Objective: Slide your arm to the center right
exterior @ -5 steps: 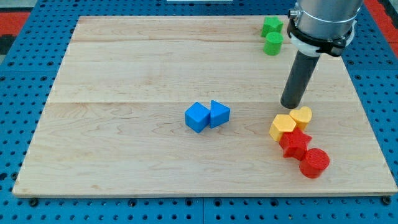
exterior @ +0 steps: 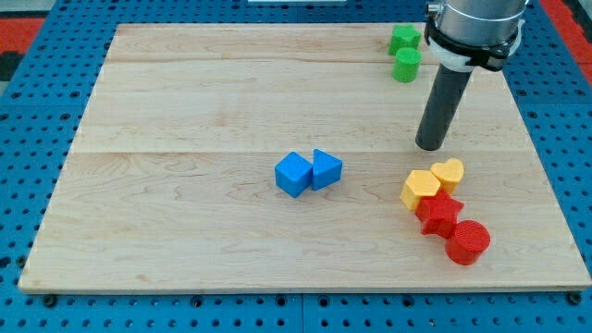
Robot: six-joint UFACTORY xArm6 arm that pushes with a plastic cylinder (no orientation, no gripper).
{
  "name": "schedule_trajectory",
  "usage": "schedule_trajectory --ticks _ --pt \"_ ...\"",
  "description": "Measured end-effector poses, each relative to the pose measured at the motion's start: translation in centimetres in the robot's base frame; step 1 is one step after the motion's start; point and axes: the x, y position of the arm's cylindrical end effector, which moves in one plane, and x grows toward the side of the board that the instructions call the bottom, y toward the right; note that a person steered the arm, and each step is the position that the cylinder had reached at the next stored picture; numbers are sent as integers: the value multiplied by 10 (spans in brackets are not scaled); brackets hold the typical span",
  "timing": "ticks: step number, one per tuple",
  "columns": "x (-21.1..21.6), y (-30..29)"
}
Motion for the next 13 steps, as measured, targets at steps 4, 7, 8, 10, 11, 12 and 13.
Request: schedule_trajectory --ticks 4,7,8,10,11,12,13 --pt "-5 0" --pt "-18 5" --pt "-18 7" --pt "-18 12" --pt "-18 12" --pt "-18 11" --pt "-18 11"
